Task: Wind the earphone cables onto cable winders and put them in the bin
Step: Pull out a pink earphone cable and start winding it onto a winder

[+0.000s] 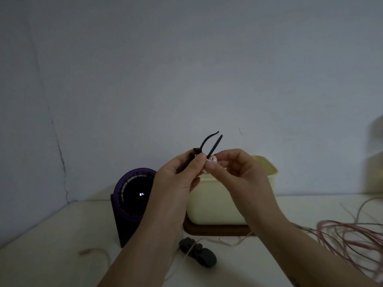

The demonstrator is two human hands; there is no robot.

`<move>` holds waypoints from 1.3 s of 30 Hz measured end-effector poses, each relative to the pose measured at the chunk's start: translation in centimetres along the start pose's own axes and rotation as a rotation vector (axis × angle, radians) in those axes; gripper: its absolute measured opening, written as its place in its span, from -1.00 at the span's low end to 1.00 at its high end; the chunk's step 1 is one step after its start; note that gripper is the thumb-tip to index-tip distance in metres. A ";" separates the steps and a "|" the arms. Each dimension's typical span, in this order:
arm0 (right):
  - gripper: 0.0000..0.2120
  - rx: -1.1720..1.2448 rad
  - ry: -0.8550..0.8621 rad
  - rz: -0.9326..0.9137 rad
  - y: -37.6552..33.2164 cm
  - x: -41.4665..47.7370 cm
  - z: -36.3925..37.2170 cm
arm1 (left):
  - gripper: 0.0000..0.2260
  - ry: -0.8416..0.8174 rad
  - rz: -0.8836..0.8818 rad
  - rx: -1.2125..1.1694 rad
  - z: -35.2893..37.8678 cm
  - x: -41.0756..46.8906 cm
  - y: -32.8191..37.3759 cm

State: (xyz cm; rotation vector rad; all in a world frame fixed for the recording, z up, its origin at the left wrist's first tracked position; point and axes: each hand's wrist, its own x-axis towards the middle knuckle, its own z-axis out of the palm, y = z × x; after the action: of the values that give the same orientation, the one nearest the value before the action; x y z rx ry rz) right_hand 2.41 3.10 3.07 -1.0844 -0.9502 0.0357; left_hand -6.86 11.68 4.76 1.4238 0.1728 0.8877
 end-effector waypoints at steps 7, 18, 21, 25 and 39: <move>-0.85 -0.057 -0.107 -0.011 -0.8 0.7 -1.0 | -0.64 -0.039 0.010 0.141 -1.1 0.7 0.6; -0.78 -0.106 -0.231 0.017 -0.9 1.4 -2.7 | -0.51 -0.118 0.000 0.119 -1.5 0.7 1.2; -0.88 -0.339 -0.204 -0.044 0.3 1.0 -2.1 | -0.54 -0.103 -0.043 0.008 -1.4 0.6 0.8; -0.81 -0.626 -0.263 -0.159 2.1 -0.5 -0.3 | -0.66 0.041 -0.120 -0.104 -1.4 0.9 0.0; -0.74 -1.045 -0.434 -0.298 -4.4 0.3 -0.9 | -0.89 0.129 -0.084 0.161 -2.2 1.3 -1.0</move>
State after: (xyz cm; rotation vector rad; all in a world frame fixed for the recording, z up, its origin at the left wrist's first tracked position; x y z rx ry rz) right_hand 1.38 0.32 6.50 -1.9159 -1.5823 -0.5447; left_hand -6.82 14.31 3.96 1.4974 0.4062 0.9128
